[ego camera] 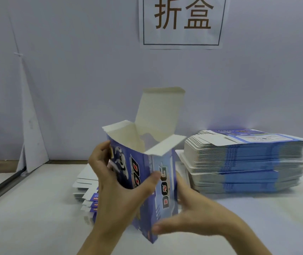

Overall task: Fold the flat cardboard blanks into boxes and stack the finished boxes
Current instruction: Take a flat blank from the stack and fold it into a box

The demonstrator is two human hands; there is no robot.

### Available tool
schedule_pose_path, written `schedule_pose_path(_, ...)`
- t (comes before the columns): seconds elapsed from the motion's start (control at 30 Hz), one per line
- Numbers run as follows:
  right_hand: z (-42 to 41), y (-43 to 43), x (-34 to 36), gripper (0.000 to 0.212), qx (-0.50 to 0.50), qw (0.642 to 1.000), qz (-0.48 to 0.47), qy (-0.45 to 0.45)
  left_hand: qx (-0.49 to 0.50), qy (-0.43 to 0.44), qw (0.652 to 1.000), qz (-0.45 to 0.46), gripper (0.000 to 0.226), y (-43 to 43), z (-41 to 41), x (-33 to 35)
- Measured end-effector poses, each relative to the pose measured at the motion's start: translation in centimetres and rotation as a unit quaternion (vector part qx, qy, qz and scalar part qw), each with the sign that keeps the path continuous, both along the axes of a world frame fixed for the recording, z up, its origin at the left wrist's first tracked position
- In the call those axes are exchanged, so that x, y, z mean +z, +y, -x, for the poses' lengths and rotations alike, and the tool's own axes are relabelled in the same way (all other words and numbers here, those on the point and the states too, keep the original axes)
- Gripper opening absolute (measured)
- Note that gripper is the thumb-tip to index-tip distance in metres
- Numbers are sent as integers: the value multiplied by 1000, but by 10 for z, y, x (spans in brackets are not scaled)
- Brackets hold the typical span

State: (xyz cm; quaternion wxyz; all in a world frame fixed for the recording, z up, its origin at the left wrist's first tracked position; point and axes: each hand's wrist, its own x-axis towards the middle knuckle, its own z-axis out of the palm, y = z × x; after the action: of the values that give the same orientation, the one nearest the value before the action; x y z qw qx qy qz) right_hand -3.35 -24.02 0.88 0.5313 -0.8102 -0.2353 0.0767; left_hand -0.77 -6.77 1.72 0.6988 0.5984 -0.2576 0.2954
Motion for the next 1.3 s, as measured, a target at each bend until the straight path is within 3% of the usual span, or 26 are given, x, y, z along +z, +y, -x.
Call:
schedule_pose_path(0.1, -3, 19, -9, 118, -81, 994, -48, -59, 10, 36, 998, 42, 84, -2, -1, 4)
schedule_pose_path(0.2, -6, 17, -6, 93, -115, 976, -124, -136, -31, 87, 993, 73, 92, 8, -8, 9)
schedule_pose_path(0.27, -8, 6, 0, 77, -130, 968, -181, -113, -58, 128, 989, 36, 97, 22, -17, 9)
schedule_pose_path(0.4, -10, -14, 4, 79, -78, 974, -214, -18, -194, 250, 945, -80, 87, 36, -28, 3)
schedule_pose_path(0.43, -11, -16, 4, 78, -85, 975, -206, -15, -207, 263, 938, -91, 76, 35, -28, 0)
schedule_pose_path(0.5, -12, -19, 4, 81, -113, 973, -203, -3, -194, 261, 941, -93, 43, 32, -29, -4)
schedule_pose_path(0.57, -14, -20, 2, 87, -127, 972, -199, 11, -181, 247, 949, -78, 33, 30, -30, -6)
schedule_pose_path(0.77, -14, -18, 3, 81, -128, 975, -180, 8, -190, 247, 945, -99, 32, 27, -25, -7)
schedule_pose_path(0.97, -13, -20, 3, 77, -129, 974, -185, 13, -163, 244, 949, -116, 51, 25, -25, -10)
schedule_pose_path(1.17, -14, -19, 1, 77, -138, 974, -177, 16, -166, 219, 957, -97, 24, 24, -22, -6)
schedule_pose_path(1.3, -12, -16, 2, 71, -130, 976, -176, -1, -149, 211, 965, -55, 42, 26, -24, -7)
